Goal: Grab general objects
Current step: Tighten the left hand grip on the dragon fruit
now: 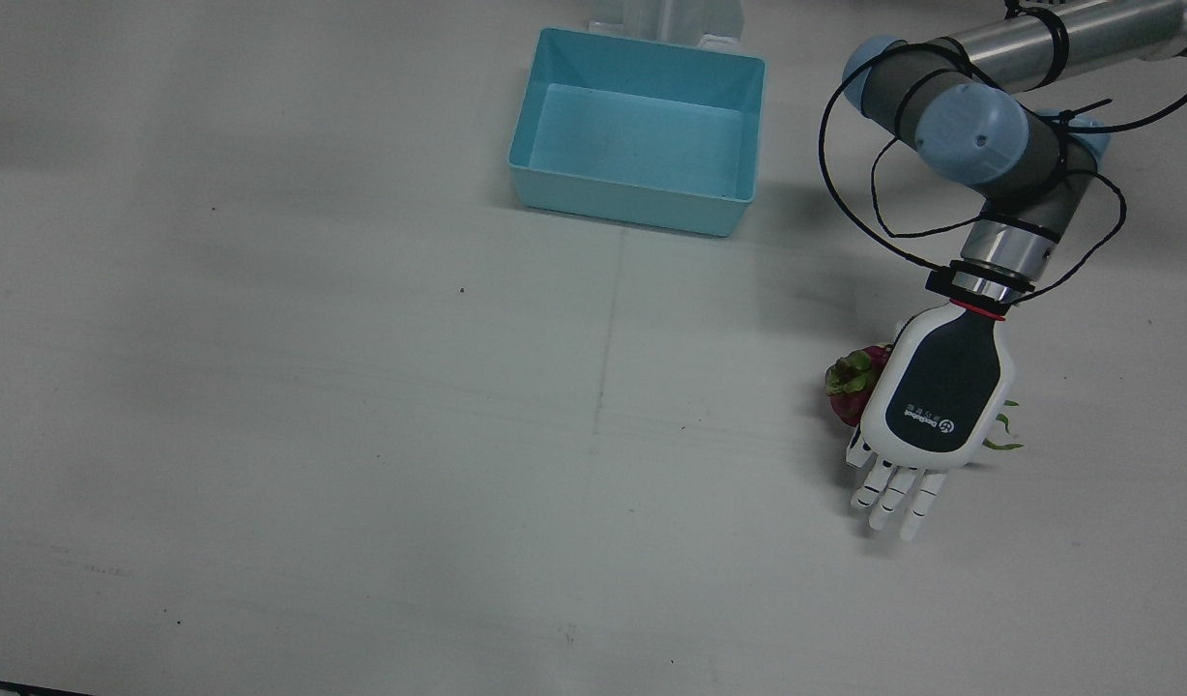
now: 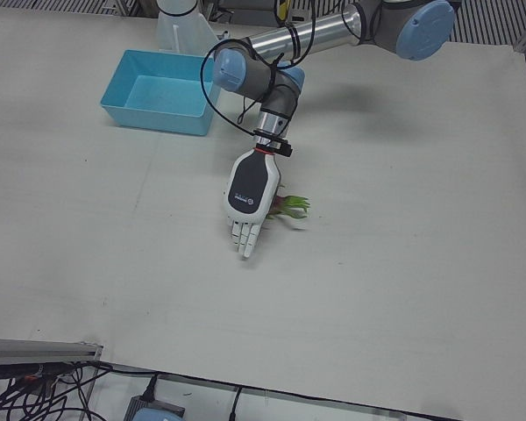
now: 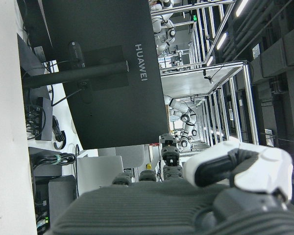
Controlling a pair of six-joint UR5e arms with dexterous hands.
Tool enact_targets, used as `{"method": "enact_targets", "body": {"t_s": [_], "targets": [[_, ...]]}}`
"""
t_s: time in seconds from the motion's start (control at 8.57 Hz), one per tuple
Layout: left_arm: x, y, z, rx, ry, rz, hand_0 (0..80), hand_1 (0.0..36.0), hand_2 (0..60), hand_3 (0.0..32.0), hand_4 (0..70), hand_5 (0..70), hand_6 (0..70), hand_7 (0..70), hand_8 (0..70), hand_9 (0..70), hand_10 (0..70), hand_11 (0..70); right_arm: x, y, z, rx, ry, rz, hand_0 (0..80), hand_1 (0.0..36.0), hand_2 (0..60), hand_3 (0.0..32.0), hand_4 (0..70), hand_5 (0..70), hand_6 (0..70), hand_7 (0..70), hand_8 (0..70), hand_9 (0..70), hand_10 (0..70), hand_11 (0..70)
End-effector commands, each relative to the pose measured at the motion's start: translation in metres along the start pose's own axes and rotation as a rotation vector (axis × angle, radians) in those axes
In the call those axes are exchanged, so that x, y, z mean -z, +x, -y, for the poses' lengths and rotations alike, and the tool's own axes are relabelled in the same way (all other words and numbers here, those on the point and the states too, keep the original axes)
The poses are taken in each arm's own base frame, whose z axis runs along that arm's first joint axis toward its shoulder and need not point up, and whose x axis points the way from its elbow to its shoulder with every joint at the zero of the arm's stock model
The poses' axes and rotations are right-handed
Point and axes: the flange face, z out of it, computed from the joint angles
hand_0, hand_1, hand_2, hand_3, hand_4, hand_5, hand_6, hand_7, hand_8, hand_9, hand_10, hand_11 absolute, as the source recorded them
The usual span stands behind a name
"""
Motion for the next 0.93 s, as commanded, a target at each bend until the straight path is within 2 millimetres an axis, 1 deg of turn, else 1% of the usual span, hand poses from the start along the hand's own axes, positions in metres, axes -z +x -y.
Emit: {"method": "enact_targets", "body": {"t_s": [0.0, 0.12, 0.23, 0.35, 0.47, 0.58, 0.7, 0.82], "targets": [[0.0, 0.005, 0.0, 0.007, 0.007, -0.02, 53.8, 31.8, 60.0, 0.0, 22.8, 70.0, 24.2, 29.3, 25.9, 19.3, 9.2, 14.9, 0.0, 0.0, -0.001, 0.0, -0.001, 0.0, 0.0, 0.0, 0.0, 0.0, 0.0, 0.0, 0.0, 0.0, 0.0, 0.0, 0.0, 0.0], [0.0, 0.005, 0.0, 0.007, 0.007, -0.02, 80.0, 36.0, 60.0, 0.0, 21.3, 70.0, 42.7, 53.8, 48.8, 51.7, 38.1, 56.8, 0.0, 0.0, -0.001, 0.0, -0.001, -0.002, 0.0, 0.0, 0.0, 0.0, 0.0, 0.0, 0.0, 0.0, 0.0, 0.0, 0.0, 0.0], [-0.001, 0.007, 0.001, 0.012, 0.009, -0.033, 80.0, 36.0, 60.0, 0.0, 22.2, 70.0, 48.5, 59.1, 56.7, 60.8, 55.7, 70.0, 0.0, 0.0, 0.0, 0.0, 0.0, 0.0, 0.0, 0.0, 0.0, 0.0, 0.0, 0.0, 0.0, 0.0, 0.0, 0.0, 0.0, 0.0], [-0.002, 0.008, 0.004, 0.017, 0.012, -0.044, 80.0, 36.0, 60.0, 0.0, 21.3, 70.0, 52.9, 64.3, 62.2, 66.8, 68.9, 70.0, 0.0, 0.0, 0.0, 0.0, 0.0, 0.0, 0.0, 0.0, 0.0, 0.0, 0.0, 0.0, 0.0, 0.0, 0.0, 0.0, 0.0, 0.0], [-0.001, 0.01, 0.006, 0.022, 0.014, -0.051, 80.0, 36.0, 60.0, 0.0, 22.4, 70.0, 58.2, 70.0, 66.8, 70.0, 70.0, 70.0, 0.0, 0.0, 0.0, 0.0, 0.0, 0.0, 0.0, 0.0, 0.0, 0.0, 0.0, 0.0, 0.0, 0.0, 0.0, 0.0, 0.0, 0.0], [0.005, 0.018, 0.011, 0.03, 0.017, -0.07, 80.0, 36.0, 60.0, 0.0, 22.8, 70.0, 59.7, 70.0, 68.6, 70.0, 70.0, 70.0, 0.0, 0.0, -0.001, 0.0, -0.001, 0.0, 0.0, 0.0, 0.0, 0.0, 0.0, 0.0, 0.0, 0.0, 0.0, 0.0, 0.0, 0.0], [0.011, 0.021, 0.012, 0.027, 0.014, -0.059, 80.0, 36.0, 60.0, 0.0, 25.3, 70.0, 62.3, 70.0, 70.0, 70.0, 70.0, 70.0, 0.0, 0.0, -0.001, 0.0, -0.001, 0.0, 0.0, 0.0, 0.0, 0.0, 0.0, 0.0, 0.0, 0.0, 0.0, 0.0, 0.0, 0.0], [0.019, 0.03, 0.016, 0.029, 0.012, -0.064, 80.0, 36.0, 60.0, 0.0, 25.3, 70.0, 61.3, 70.0, 70.0, 70.0, 70.0, 70.0, 0.0, 0.0, -0.001, 0.0, -0.001, 0.0, 0.0, 0.0, 0.0, 0.0, 0.0, 0.0, 0.0, 0.0, 0.0, 0.0, 0.0, 0.0]]}}
